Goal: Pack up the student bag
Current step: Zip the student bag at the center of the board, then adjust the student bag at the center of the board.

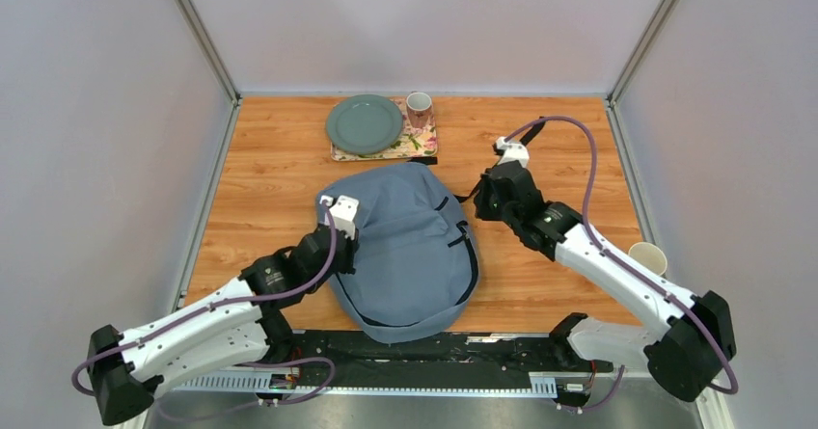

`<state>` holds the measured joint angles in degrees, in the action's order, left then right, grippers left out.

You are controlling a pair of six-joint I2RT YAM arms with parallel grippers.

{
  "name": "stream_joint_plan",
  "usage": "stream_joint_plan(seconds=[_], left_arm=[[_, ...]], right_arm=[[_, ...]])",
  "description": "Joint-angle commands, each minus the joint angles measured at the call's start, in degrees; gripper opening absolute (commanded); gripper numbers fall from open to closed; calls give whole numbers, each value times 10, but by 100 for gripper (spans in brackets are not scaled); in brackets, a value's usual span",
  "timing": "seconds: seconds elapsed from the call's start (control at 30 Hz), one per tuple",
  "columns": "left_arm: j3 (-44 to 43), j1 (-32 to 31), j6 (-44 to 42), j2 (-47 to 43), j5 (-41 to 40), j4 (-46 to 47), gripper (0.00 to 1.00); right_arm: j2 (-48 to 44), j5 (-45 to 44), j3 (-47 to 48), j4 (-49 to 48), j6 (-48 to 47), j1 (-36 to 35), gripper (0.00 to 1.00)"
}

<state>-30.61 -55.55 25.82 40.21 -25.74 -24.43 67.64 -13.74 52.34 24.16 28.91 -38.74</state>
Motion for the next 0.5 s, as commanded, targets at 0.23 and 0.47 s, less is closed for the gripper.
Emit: stream_joint_plan(seconds=[0.23, 0.47], left_arm=[[-132, 151, -83, 147, 115, 79, 0], [-127, 159, -41, 131, 136, 28, 54]], right_arm=[[-80, -54, -38, 20, 8, 16, 3], [-69, 21, -36, 33, 4, 17, 56]])
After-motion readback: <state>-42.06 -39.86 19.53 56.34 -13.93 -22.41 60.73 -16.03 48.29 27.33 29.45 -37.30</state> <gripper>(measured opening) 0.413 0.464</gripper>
